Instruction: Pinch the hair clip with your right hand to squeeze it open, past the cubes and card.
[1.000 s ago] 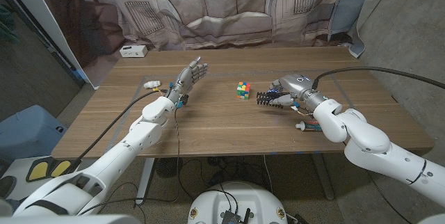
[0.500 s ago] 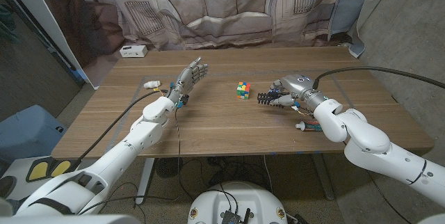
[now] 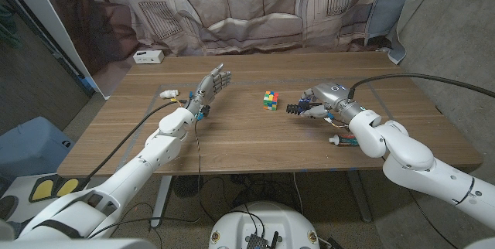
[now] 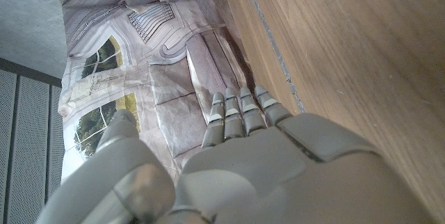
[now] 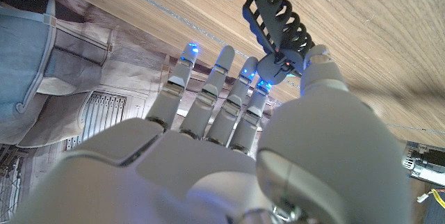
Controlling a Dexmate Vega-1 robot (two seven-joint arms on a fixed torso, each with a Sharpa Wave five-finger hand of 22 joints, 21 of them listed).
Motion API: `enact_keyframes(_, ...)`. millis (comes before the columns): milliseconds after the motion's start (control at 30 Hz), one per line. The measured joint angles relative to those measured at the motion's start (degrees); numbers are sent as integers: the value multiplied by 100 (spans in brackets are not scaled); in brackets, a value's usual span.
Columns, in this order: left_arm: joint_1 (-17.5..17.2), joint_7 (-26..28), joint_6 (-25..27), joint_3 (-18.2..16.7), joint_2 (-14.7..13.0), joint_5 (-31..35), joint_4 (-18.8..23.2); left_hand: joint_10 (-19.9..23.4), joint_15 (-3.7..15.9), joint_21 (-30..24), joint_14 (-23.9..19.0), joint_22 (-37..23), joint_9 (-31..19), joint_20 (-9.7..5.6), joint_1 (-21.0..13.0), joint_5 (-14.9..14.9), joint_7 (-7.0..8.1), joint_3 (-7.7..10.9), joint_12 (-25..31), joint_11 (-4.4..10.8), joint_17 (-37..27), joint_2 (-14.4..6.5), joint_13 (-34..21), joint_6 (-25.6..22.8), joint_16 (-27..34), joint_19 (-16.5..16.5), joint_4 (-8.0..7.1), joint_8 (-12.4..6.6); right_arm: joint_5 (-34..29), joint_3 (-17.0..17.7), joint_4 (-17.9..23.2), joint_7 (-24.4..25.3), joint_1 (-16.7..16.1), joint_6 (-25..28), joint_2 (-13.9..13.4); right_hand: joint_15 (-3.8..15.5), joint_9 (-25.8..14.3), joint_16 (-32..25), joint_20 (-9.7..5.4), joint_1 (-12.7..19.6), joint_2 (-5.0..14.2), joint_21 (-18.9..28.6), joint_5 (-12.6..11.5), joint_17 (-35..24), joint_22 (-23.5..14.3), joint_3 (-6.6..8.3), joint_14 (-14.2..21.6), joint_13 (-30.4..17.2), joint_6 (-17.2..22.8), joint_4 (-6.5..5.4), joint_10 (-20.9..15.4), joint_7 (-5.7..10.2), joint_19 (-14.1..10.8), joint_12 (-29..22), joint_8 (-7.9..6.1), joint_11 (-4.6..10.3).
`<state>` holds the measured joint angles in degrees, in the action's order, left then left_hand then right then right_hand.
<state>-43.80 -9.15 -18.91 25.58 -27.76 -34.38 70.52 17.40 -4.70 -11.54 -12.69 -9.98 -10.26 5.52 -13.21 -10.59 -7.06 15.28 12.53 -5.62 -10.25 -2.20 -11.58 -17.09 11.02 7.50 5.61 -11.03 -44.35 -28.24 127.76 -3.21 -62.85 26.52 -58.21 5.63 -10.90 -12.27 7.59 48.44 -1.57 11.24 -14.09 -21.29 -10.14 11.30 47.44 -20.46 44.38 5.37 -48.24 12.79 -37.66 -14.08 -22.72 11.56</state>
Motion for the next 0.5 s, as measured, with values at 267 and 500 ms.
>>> enact_keyframes(267, -14, 13, -2, -1, 0, -3, 4, 0, 0, 0, 0, 0, 0, 0, 0, 0, 0, 0, 0, 0, 0, 0, 0, 0, 0, 0, 0, 0, 0, -1, 39, -23, -15, 38, -33, 2, 30, 21, 41, -100, -9, 0, 37, 20, 0, -34, -60, 54, -32, -29, 48, -31, 41, 96, 87, 10)
enact_keyframes(500, -31, 27, -2, -3, -1, -6, 27, 0, 0, 0, 0, 0, 0, 0, 0, 0, 0, 0, 0, 0, 0, 0, 0, 0, 0, 0, 0, 0, 2, 11, 66, -49, -24, 51, -70, -20, 31, 21, 41, -173, -68, 0, 36, 31, 0, -34, -101, 81, -32, -29, 47, -31, 41, 127, 126, 10)
